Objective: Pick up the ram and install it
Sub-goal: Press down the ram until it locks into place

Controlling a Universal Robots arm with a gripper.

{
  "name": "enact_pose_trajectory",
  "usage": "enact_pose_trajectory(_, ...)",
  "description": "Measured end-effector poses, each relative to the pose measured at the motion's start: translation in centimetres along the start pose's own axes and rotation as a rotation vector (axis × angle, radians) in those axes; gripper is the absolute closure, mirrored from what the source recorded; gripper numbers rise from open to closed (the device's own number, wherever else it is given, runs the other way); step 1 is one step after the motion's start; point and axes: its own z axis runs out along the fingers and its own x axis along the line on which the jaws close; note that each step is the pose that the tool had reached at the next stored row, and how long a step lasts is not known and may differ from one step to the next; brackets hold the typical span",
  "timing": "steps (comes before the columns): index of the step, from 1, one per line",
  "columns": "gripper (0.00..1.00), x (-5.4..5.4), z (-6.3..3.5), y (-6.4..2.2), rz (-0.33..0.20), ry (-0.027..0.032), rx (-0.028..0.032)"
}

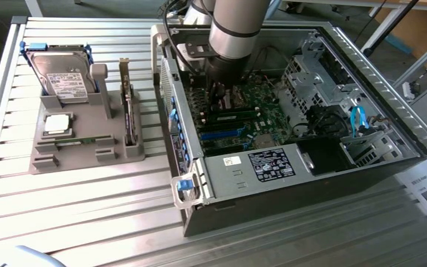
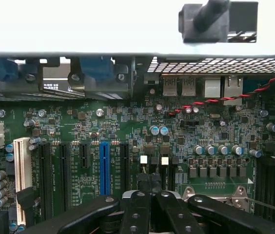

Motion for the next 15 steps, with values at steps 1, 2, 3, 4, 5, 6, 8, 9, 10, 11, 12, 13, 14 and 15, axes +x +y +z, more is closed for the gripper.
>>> enact_pose_trajectory(1, 0.90, 0.00, 0.00, 0.00, 0.000, 0.0001, 0.0000)
enact_pose_trajectory(2, 0.90, 0.00, 0.03, 0.00, 0.000, 0.0000, 0.0001)
enact_pose_trajectory(3, 0.90, 0.00, 0.08, 0.00, 0.000, -0.0003, 0.0001)
enact_pose_trajectory(4, 0.90, 0.00, 0.12, 0.00, 0.000, -0.0004, 0.0001)
enact_pose_trajectory(5, 0.90, 0.00, 0.16, 0.00, 0.000, -0.0003, 0.0001)
enact_pose_trajectory(6, 0.90, 0.00, 0.20, 0.00, 0.000, -0.0003, 0.0001)
enact_pose_trajectory(8, 0.90, 0.01, 0.25, 0.00, 0.000, -0.0002, 0.0000)
enact_pose_trajectory(9, 0.90, 0.01, 0.25, 0.00, 0.000, -0.0002, -0.0001)
enact_pose_trajectory(10, 0.90, 0.01, 0.25, 0.00, 0.000, -0.0001, -0.0001)
enact_pose_trajectory(11, 0.90, 0.01, 0.26, 0.00, 0.000, -0.0002, -0.0001)
enact_pose_trajectory(12, 0.90, 0.00, 0.31, 0.00, 0.000, -0.0008, 0.0002)
enact_pose_trajectory(13, 0.90, 0.00, 0.37, 0.00, 0.000, -0.0013, 0.0003)
enact_pose_trajectory(14, 0.90, 0.01, 0.43, 0.00, 0.000, -0.0012, 0.0001)
enact_pose_trajectory(15, 0.90, 0.01, 0.47, 0.01, 0.000, -0.0009, -0.0001)
